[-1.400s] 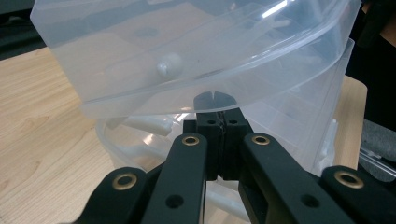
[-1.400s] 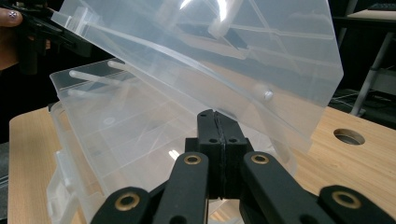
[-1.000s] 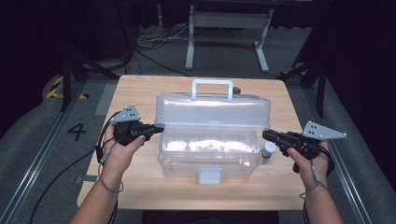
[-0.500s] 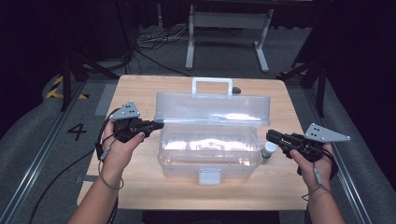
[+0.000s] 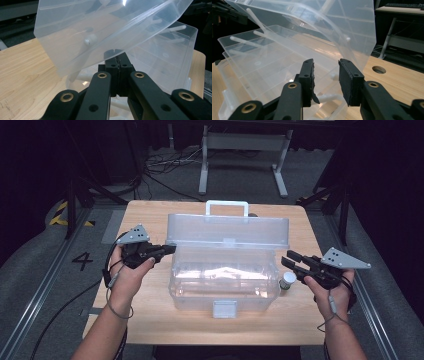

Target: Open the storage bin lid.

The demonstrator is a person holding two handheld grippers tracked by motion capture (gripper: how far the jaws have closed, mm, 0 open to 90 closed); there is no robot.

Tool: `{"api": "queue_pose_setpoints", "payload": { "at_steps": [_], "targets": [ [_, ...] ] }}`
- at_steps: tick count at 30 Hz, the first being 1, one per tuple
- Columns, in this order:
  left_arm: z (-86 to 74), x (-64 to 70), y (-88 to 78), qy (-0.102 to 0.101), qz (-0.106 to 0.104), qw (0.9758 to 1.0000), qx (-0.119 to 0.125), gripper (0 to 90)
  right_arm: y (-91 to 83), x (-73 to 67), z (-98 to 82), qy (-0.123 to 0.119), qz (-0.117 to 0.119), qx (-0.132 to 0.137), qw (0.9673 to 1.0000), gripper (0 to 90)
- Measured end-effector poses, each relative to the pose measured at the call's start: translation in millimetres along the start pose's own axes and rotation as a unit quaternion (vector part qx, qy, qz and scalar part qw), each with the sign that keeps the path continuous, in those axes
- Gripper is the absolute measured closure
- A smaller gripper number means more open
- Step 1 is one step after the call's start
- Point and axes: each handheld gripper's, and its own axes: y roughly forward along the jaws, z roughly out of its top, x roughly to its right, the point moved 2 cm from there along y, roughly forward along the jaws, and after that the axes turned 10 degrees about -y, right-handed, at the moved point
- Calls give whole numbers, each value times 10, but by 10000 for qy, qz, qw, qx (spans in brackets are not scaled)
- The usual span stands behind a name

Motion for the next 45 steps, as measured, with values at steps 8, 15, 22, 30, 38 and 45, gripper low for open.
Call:
{"api": "queue_pose_setpoints", "payload": {
  "at_steps": [8, 15, 22, 30, 38, 45],
  "targets": [
    [48, -24, -4, 53, -97, 9999, 16, 898, 82, 66, 149, -102, -383, -24, 9992, 551],
    [92, -10, 23, 108, -208, 9997, 66, 898, 94, 70, 217, -73, -599, 12, 9982, 512],
    [126, -11, 54, 127, -202, 9996, 115, 898, 127, 68, 258, -19, -779, 76, 9969, 491],
    [152, -32, 80, 125, -281, 9994, 129, 898, 207, 28, 283, -29, -940, 71, 9955, 481],
    [188, -49, 96, 130, -282, 9994, 181, 898, 260, 6, 285, 108, -1111, -78, 9937, 462],
    [212, -77, 106, 117, -333, 9991, 228, 898, 319, -12, 377, 108, -1326, 36, 9911, 456]
  ]
}}
